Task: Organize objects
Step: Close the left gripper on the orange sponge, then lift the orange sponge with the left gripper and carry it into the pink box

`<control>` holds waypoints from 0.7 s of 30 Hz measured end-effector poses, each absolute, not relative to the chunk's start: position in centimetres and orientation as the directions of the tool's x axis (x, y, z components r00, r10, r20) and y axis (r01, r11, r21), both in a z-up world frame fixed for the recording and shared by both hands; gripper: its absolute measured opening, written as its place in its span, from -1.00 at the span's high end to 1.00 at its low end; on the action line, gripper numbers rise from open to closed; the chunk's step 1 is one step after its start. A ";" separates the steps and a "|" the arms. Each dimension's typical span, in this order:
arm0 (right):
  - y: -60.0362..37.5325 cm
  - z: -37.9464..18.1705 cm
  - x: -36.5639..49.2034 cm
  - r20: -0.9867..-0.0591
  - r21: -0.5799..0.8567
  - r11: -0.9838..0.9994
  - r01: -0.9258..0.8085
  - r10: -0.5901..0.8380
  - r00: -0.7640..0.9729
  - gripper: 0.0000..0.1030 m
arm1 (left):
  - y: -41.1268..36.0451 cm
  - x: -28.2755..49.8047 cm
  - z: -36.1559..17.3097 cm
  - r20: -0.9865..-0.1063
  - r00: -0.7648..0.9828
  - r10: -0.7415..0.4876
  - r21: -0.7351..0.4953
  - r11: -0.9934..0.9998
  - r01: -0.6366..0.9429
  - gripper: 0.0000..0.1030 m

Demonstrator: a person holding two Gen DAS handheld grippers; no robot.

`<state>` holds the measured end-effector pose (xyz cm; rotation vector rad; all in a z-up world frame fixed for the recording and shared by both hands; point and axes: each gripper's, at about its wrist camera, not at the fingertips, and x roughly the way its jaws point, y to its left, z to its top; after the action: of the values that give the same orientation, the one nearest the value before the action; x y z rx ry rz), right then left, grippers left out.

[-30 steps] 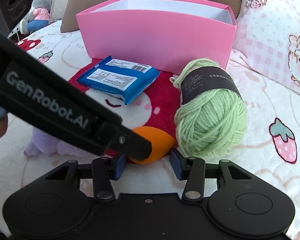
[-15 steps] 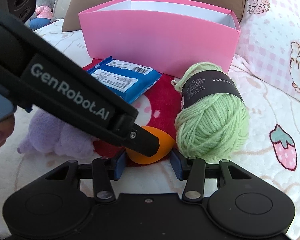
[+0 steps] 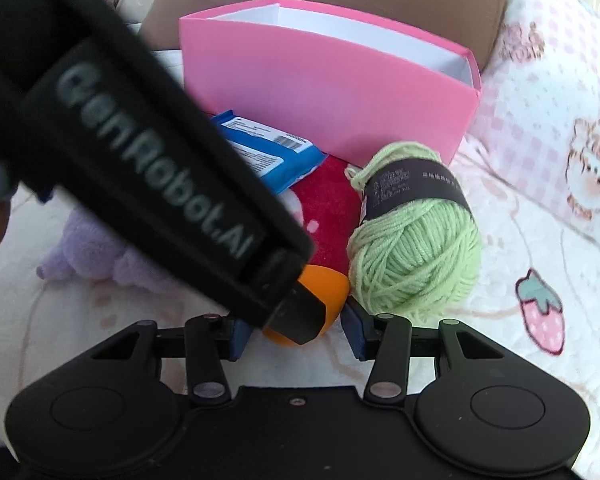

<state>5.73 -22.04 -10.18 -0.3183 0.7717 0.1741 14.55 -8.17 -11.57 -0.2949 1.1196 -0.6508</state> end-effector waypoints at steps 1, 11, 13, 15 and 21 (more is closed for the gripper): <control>-21.6 -10.2 5.4 -0.701 -0.251 0.926 -0.283 0.028 0.712 -0.02 | -8.2 14.5 -11.5 -0.738 0.272 -0.618 -0.529 0.780 0.335 0.32; -20.3 -9.4 4.9 -0.716 -0.255 0.916 -0.311 0.037 0.697 -0.02 | -7.4 13.9 -10.9 -0.753 0.269 -0.601 -0.512 0.791 0.334 0.26; -20.0 -9.1 4.5 -0.711 -0.269 0.907 -0.325 0.041 0.702 -0.03 | -7.3 13.8 -10.7 -0.756 0.266 -0.598 -0.508 0.793 0.337 0.24; -19.6 -8.8 4.1 -0.704 -0.288 0.896 -0.338 0.041 0.709 -0.03 | -7.0 13.6 -10.5 -0.745 0.261 -0.614 -0.528 0.782 0.330 0.14; -18.4 -8.2 3.5 -0.691 -0.320 0.877 -0.358 0.043 0.722 -0.07 | -6.0 13.0 -9.6 -0.732 0.271 -0.626 -0.552 0.777 0.303 0.10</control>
<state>3.47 -18.43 -8.17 -0.4577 0.7362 0.2301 13.05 -6.04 -9.60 -0.3314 1.1356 -0.6407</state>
